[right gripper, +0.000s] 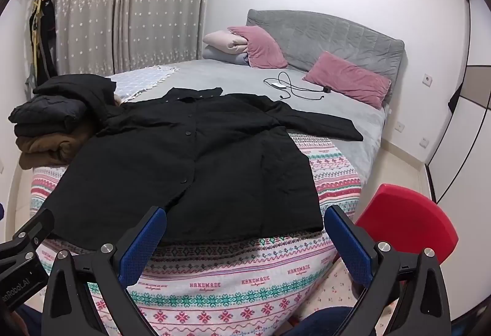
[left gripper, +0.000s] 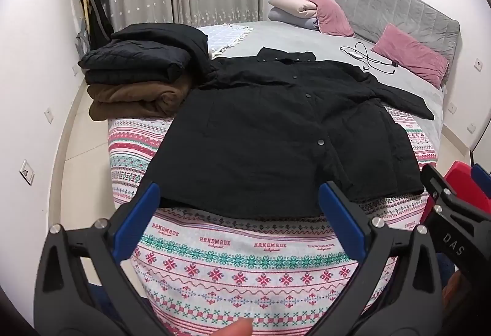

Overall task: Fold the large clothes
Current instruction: 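Grasp the black coat's hem edge with both grippers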

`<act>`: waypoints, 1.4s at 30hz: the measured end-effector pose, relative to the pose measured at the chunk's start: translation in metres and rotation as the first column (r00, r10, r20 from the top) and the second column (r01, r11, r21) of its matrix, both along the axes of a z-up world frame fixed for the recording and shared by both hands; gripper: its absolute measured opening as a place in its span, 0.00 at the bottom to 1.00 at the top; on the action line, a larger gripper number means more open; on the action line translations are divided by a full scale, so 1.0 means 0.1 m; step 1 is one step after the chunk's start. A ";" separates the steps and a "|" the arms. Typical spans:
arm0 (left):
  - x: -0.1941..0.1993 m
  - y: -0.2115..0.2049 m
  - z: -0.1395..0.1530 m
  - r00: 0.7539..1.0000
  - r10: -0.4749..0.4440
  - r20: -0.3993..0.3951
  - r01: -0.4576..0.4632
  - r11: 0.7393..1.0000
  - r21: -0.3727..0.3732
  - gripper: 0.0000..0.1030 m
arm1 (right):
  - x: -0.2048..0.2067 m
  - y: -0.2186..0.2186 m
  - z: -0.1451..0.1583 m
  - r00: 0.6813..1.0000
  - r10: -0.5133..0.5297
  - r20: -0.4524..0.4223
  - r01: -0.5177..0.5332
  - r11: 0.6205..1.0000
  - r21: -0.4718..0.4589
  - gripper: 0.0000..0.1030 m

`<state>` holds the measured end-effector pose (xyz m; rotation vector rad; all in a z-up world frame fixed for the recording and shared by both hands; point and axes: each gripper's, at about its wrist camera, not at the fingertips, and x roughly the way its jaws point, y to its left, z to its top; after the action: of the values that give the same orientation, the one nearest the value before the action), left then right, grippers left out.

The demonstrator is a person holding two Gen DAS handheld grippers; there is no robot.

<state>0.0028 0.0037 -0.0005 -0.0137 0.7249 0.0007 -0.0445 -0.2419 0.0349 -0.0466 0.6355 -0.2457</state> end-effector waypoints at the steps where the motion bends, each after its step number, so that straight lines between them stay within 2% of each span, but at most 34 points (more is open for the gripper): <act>1: 0.04 0.07 -0.01 1.000 0.002 -0.014 -0.002 1.000 -0.014 1.00 | 0.02 -0.02 -0.02 1.000 0.007 0.002 -0.007 1.000 -0.009 1.00; 3: 0.13 0.31 -0.02 0.999 0.037 -0.032 -0.039 0.998 -0.051 1.00 | 0.09 -0.13 -0.07 1.000 0.018 0.000 -0.018 0.999 -0.033 1.00; 5: 0.24 0.62 -0.05 0.993 0.106 -0.058 -0.110 0.991 -0.075 1.00 | 0.20 -0.37 -0.15 1.000 0.014 -0.022 -0.015 1.000 -0.012 1.00; 8: 0.43 1.08 -0.16 0.975 0.184 -0.125 -0.200 0.972 -0.127 1.00 | 0.41 -0.98 -0.33 0.995 0.012 -0.096 0.006 0.983 0.185 1.00; 9: 0.48 1.20 -0.20 0.966 0.211 -0.147 -0.231 0.963 -0.139 1.00 | 0.48 -1.20 -0.42 0.992 0.023 -0.127 0.013 0.962 0.274 1.00; 10: 0.53 1.30 -0.24 0.959 0.229 -0.166 -0.254 0.955 -0.153 1.00 | 0.58 -1.49 -0.55 0.985 0.022 -0.173 0.047 0.922 0.385 1.00; 12: 0.69 1.42 -0.39 0.961 0.223 -0.167 -0.254 0.946 -0.199 1.00 | 0.73 -1.86 -0.77 0.964 -0.018 -0.267 0.150 0.862 0.485 1.00; 13: 0.79 1.47 -0.50 0.954 0.217 -0.208 -0.261 0.941 -0.215 1.00 | 0.78 -1.98 -0.85 0.957 -0.022 -0.289 0.175 0.839 0.515 1.00; 16: 0.98 1.52 -0.75 0.937 0.213 -0.276 -0.279 0.933 -0.226 0.99 | 0.95 -2.31 -1.11 0.953 -0.008 -0.304 0.207 0.748 0.631 1.00; 18: 1.06 1.44 -0.88 0.915 0.207 -0.346 -0.295 0.928 -0.226 0.93 | 1.01 -2.40 -1.17 0.955 -0.018 -0.295 0.213 0.736 0.642 1.00; 20: 1.17 1.46 -0.94 0.915 0.223 -0.336 -0.301 0.932 -0.200 0.88 | 1.11 -2.39 -1.23 0.955 -0.022 -0.297 0.209 0.761 0.615 0.99; 21: 1.23 1.49 -1.00 0.914 0.227 -0.335 -0.306 0.930 -0.204 0.86 | 1.17 -2.36 -1.28 0.951 -0.010 -0.308 0.204 0.767 0.608 0.96; 23: 1.31 1.50 -1.14 0.905 0.206 -0.372 -0.305 0.924 -0.232 0.70 | 1.27 -2.29 -1.43 0.941 0.045 -0.334 0.186 0.758 0.626 0.85; 24: 1.34 1.50 -1.18 0.906 0.186 -0.380 -0.296 0.921 -0.255 0.66 | 1.30 -2.27 -1.51 0.932 0.069 -0.356 0.189 0.746 0.639 0.72; 25: 1.35 1.50 -1.22 0.905 0.179 -0.385 -0.292 0.921 -0.259 0.62 | 1.33 -2.28 -1.55 0.924 0.065 -0.376 0.207 0.744 0.635 0.65; 26: 1.34 1.49 -1.21 0.912 0.178 -0.370 -0.284 0.925 -0.253 0.54 | 1.33 -2.29 -1.55 0.927 0.054 -0.372 0.212 0.741 0.637 0.61; 27: 1.33 1.46 -1.20 0.922 0.165 -0.351 -0.265 0.928 -0.261 0.45 | 1.32 -2.31 -1.54 0.932 0.046 -0.360 0.212 0.735 0.644 0.47; 28: 1.33 1.45 -1.20 0.928 0.142 -0.345 -0.245 0.929 -0.278 0.29 | 1.31 -2.31 -1.54 0.932 0.045 -0.359 0.214 0.732 0.646 0.24; 29: 1.33 1.44 -1.20 0.931 0.134 -0.340 -0.237 0.929 -0.283 0.19 | 1.32 -2.31 -1.55 0.934 0.043 -0.356 0.212 0.733 0.647 0.18; 32: 1.28 1.44 -1.14 0.942 0.116 -0.314 -0.211 0.933 -0.290 0.10 | 1.20 -2.34 -1.41 0.959 0.043 -0.279 0.166 0.714 0.680 0.11; 36: 1.10 1.50 -0.86 0.971 0.096 -0.217 -0.168 0.923 -0.346 0.08 | 0.96 -2.40 -1.09 0.984 0.042 -0.175 0.099 0.688 0.719 0.08; 39: 0.93 1.54 -0.62 0.979 0.078 -0.186 -0.144 0.917 -0.372 0.07 | 0.74 -2.57 -0.72 0.995 0.032 -0.093 0.048 0.661 0.749 0.07; 40: 0.89 1.57 -0.54 0.978 0.069 -0.197 -0.141 0.915 -0.377 0.07 | 0.68 -2.60 -0.62 0.997 0.032 -0.073 0.033 0.660 0.750 0.07; 42: 0.72 1.60 -0.37 0.982 0.044 -0.183 -0.115 0.910 -0.398 0.07 | 0.51 -2.66 -0.33 0.999 0.040 -0.033 -0.003 0.687 0.726 0.07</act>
<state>0.0746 0.1640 -0.0372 -0.4489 0.8857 -0.0722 0.0067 -0.5082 0.0016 0.7217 0.7435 0.0503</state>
